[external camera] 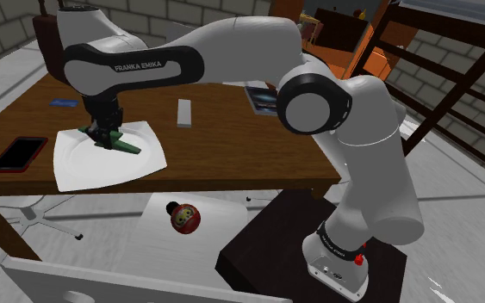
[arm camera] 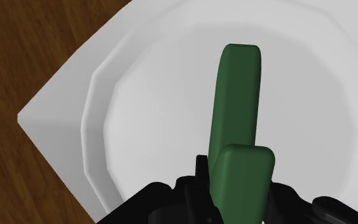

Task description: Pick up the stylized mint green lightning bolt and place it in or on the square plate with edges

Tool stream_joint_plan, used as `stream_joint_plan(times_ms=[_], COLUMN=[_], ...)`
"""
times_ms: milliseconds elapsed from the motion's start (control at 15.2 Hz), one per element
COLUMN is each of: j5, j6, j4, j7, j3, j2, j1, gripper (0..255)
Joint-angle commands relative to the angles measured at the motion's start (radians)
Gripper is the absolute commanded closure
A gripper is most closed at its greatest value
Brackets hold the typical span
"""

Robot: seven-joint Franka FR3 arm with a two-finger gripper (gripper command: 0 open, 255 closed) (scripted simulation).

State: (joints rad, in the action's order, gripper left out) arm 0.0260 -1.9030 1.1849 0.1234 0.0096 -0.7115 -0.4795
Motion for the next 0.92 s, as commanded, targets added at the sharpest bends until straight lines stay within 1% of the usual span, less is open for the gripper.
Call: stream_joint_plan(times_ms=[0,462,528,858], j5=[0.0,0.0,0.0,0.0], j6=[-0.019,-0.018,-0.018,-0.018], j4=[0.017,0.016,0.016,0.016], j7=[-0.001,-0.001,-0.001,-0.001], j3=[0.0,0.0,0.0,0.0], j2=[-0.001,-0.001,-0.001,-0.001], j1=[-0.001,-0.001,-0.001,-0.001], gripper=[255,255,0,0])
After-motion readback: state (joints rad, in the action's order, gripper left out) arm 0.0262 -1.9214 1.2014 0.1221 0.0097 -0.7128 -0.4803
